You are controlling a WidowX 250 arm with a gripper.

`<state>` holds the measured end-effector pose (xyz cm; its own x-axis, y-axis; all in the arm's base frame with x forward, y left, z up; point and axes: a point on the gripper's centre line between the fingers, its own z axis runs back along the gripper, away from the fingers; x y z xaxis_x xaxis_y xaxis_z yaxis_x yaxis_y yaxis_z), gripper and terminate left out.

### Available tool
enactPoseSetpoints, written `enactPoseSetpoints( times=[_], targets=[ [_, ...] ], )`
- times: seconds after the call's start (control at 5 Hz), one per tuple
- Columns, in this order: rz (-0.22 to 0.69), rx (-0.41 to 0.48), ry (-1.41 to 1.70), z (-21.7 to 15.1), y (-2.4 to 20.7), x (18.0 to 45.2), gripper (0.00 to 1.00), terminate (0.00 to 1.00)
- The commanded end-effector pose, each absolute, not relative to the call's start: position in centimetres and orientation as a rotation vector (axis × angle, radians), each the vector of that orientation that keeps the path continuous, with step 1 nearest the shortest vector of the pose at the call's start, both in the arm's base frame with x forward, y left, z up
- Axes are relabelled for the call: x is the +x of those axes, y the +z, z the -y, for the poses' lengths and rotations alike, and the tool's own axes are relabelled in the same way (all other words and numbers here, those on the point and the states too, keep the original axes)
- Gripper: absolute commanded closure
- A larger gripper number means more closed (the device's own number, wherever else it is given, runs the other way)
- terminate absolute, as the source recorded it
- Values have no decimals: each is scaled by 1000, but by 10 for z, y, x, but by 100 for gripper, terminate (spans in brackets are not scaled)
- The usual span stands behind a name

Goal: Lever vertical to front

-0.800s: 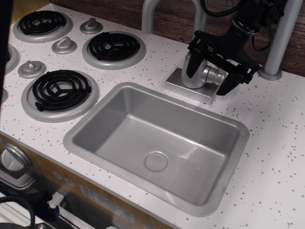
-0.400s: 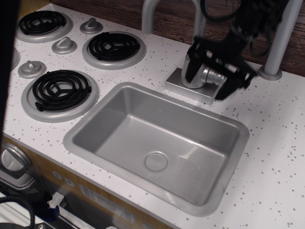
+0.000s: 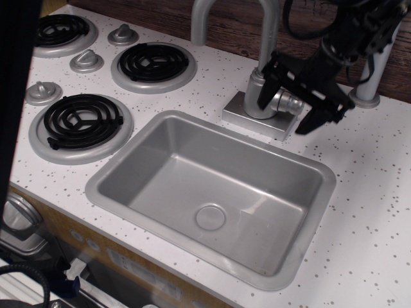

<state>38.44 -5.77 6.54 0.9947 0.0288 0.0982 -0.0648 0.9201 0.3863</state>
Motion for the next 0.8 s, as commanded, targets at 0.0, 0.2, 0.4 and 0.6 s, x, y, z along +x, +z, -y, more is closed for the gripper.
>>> enactPoseSetpoints(
  times=[0.0, 0.2, 0.4, 0.6],
  targets=[
    [170, 404, 21, 65, 108, 403, 0, 0],
    [208, 408, 11, 67, 114, 410, 0, 0],
    [249, 402, -17, 63, 113, 419, 0, 0],
    [252, 383, -28, 59, 109, 427, 0, 0]
  ],
)
